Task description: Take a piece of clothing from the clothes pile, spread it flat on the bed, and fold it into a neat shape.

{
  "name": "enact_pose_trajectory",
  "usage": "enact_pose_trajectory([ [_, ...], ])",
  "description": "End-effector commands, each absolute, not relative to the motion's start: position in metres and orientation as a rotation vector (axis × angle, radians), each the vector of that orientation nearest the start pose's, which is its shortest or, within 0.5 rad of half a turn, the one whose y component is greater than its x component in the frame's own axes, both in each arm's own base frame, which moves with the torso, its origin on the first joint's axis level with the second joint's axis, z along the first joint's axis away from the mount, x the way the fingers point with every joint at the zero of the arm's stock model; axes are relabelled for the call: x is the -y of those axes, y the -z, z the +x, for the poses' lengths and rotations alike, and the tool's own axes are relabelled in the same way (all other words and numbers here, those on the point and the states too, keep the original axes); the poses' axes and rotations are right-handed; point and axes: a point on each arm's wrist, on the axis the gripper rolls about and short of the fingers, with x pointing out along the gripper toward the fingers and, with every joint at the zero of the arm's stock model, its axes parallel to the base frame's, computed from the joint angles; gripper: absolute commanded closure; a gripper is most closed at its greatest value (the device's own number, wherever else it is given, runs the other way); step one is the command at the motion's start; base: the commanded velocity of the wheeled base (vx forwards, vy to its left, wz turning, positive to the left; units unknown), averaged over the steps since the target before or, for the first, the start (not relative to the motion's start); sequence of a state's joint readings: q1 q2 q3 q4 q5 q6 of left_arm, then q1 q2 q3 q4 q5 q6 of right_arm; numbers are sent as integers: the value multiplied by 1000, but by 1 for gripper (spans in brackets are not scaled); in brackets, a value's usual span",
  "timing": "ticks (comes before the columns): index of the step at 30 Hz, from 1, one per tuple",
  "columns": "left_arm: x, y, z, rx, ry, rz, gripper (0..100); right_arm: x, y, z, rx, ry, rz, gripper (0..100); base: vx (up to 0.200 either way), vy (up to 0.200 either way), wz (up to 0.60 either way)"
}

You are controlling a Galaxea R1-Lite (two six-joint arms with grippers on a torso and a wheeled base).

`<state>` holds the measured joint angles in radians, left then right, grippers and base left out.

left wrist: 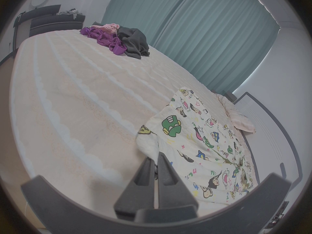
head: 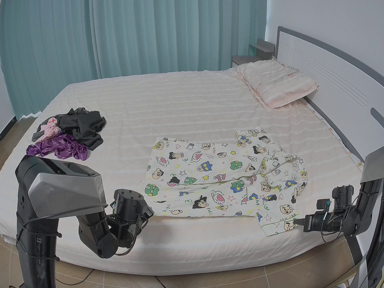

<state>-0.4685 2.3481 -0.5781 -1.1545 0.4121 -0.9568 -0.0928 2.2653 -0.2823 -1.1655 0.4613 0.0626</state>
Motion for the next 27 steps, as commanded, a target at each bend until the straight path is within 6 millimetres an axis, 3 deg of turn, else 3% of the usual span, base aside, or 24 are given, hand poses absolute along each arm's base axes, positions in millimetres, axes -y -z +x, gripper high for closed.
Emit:
enact_pose_trajectory([
  [1, 142, 26, 294, -529, -207, -644, 100, 18, 16, 246, -773, -321, 289, 100, 0, 0, 0],
  [11, 147, 30, 268, -598, -157, -510, 100, 20, -6, 213, -757, -309, 290, 100, 0, 0, 0],
  [18, 147, 39, 263, -635, -146, -427, 100, 25, -2, 188, -807, -320, 248, 100, 0, 0, 0],
  [27, 151, 49, 244, -700, -104, -297, 100, 34, -3, 176, -841, -328, 220, 100, 0, 0, 0],
])
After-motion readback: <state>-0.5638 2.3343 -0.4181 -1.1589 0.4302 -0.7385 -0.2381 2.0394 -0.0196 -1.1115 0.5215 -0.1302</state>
